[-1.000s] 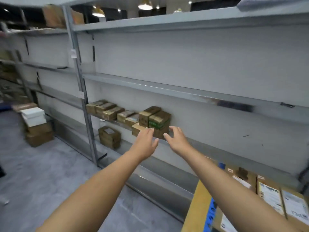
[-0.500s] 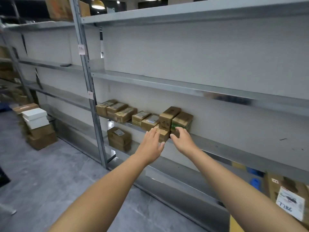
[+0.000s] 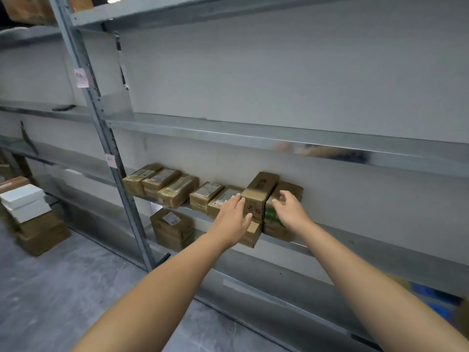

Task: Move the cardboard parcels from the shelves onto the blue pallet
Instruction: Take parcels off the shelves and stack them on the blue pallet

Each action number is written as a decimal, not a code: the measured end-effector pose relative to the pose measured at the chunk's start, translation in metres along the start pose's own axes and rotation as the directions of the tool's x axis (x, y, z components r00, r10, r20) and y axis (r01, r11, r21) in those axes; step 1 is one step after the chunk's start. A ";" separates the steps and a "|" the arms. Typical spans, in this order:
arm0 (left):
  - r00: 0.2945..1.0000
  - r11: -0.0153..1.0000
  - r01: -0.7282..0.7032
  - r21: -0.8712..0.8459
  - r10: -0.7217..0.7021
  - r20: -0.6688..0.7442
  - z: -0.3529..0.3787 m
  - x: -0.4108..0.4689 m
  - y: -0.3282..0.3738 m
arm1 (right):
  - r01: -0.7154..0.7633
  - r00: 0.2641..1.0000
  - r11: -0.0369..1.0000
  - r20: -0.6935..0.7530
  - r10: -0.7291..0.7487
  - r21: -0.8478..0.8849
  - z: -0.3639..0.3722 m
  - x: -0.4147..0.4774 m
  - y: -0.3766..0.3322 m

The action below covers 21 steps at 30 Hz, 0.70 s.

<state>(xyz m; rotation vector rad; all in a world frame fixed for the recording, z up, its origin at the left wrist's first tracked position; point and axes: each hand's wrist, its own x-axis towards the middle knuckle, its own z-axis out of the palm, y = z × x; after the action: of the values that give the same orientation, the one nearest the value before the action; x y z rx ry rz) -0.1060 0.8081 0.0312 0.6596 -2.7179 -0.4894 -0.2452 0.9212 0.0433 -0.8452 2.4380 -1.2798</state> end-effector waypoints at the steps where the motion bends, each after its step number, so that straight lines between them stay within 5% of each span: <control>1: 1.000 1.000 0.001 0.003 -0.001 0.013 0.003 0.014 -0.005 | -0.013 1.000 1.000 -0.004 0.013 0.016 0.002 0.015 0.002; 15: 0.989 0.974 0.114 -0.195 -0.092 0.116 0.039 0.146 -0.089 | -0.201 0.979 0.979 0.014 0.201 0.007 0.063 0.154 0.011; 21: 0.953 0.876 0.264 -0.404 -0.171 0.251 0.057 0.207 -0.104 | -0.338 0.940 0.941 -0.046 0.337 -0.007 0.086 0.193 0.010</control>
<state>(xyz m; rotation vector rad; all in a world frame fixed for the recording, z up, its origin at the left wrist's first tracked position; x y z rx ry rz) -0.2626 0.6346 -0.0180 0.8289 -2.5852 -1.2428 -0.3621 0.7518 -0.0076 -0.3777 2.4902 -1.1614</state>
